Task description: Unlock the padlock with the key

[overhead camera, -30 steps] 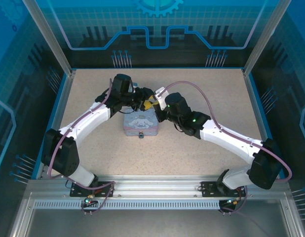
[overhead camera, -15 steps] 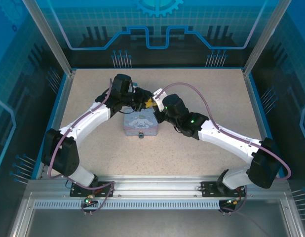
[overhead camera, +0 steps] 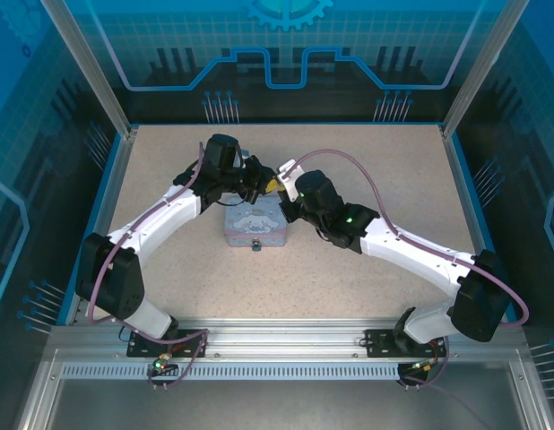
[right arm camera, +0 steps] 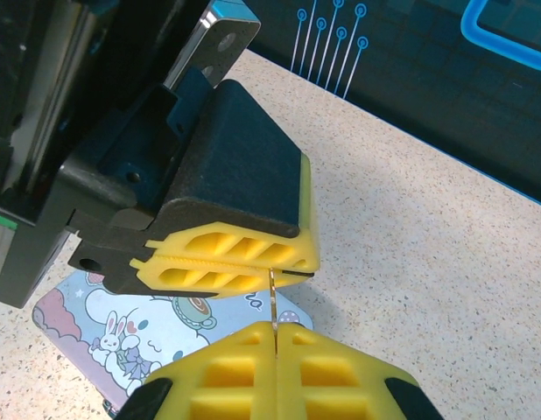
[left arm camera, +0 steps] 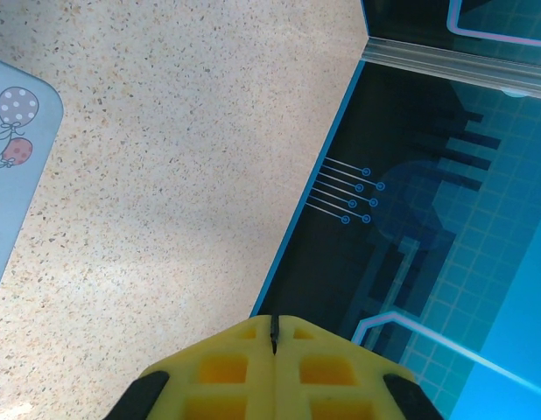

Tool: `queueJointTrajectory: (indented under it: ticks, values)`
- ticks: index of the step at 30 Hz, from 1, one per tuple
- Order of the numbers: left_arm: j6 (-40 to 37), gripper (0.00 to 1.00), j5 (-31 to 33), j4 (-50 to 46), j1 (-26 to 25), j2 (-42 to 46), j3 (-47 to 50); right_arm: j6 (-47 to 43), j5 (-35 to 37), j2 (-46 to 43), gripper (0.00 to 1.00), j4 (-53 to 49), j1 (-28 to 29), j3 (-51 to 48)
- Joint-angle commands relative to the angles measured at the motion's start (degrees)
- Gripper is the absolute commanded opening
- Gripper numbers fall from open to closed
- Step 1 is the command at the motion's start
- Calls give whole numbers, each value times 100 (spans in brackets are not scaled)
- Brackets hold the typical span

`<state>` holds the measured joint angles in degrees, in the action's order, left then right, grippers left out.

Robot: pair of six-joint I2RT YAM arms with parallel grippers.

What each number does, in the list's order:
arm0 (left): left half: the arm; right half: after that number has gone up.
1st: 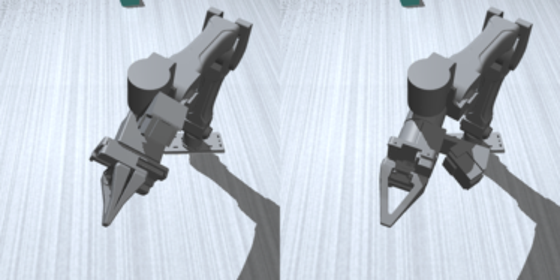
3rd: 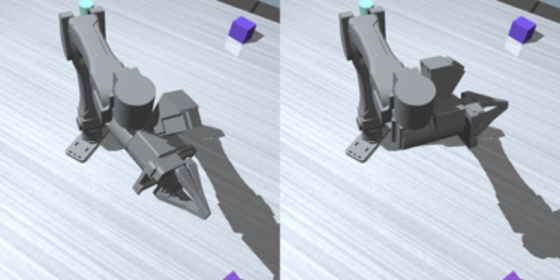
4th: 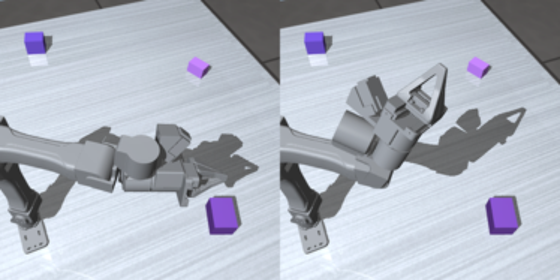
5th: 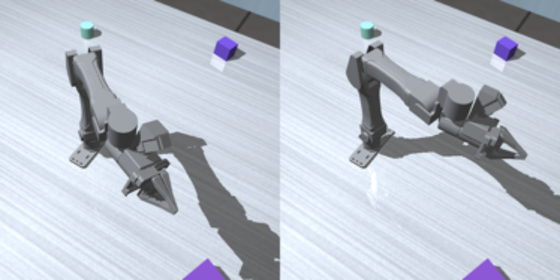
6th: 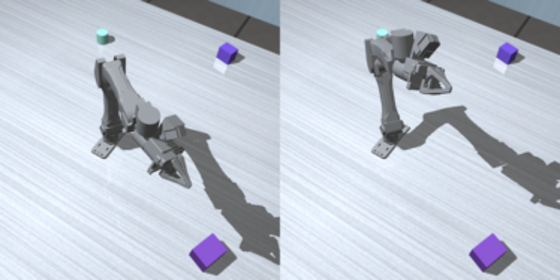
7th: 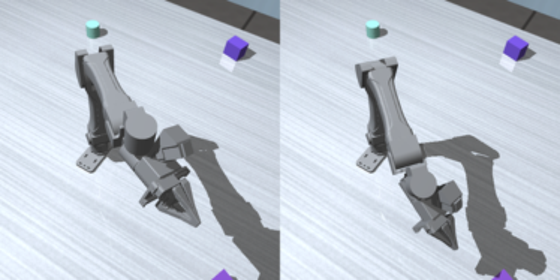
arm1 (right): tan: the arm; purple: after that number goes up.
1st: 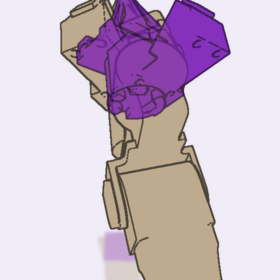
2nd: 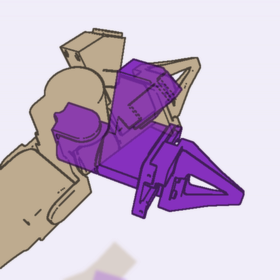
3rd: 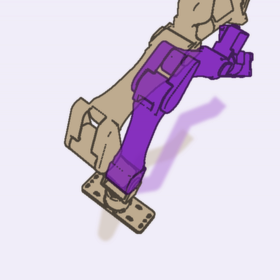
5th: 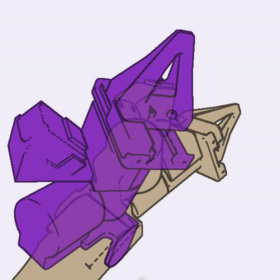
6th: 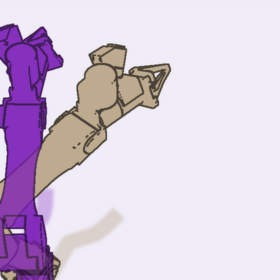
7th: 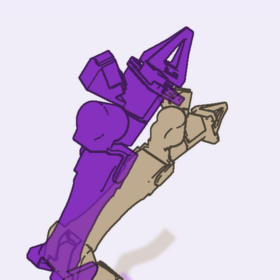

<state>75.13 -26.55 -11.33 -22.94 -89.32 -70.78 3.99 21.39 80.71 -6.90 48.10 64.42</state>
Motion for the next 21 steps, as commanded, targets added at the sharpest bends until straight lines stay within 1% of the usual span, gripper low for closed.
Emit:
queueJointTrajectory:
  ticks: [1, 3, 5, 8, 10, 12, 15, 16, 18, 20, 21]
  values:
    - [34, 0, -43, 133, -62, -81, -109, -17, 85, 16, 4, 65, 112, 168]
    - [22, 0, -35, 201, -54, -72, -87, 21, 85, 0, 19, 57, 100, 150]
    - [-45, 0, 0, 241, -61, -63, -65, 161, -6, -62, 31, 0, 30, 134]
    - [-130, 0, 61, 328, -62, -47, -7, 507, -350, -315, 45, -22, -185, -43]
    - [-251, 0, 112, 378, -61, -27, 36, 778, -627, -585, 51, -14, -384, -224]
    - [-327, 0, 166, 443, -62, -3, 86, 1109, -912, -876, 54, 13, -610, -426]
    - [-488, 0, 218, 581, -53, -5, 183, 1645, -1283, -1213, 56, 4, -1015, -695]
    - [-647, 0, 227, 565, -53, -13, 150, 1886, -1439, -1260, 56, -76, -1250, -767]
    - [-986, 0, 389, 378, -59, 19, 75, 2216, -1675, -1236, 56, -279, -1602, -857]
    - [-1407, 0, 606, 194, -54, 95, 34, 2478, -1672, -1112, 57, -572, -1846, -945]
    - [-1575, 3, 721, 98, -56, 139, 13, 2660, -1630, -988, 57, -883, -1986, -920]
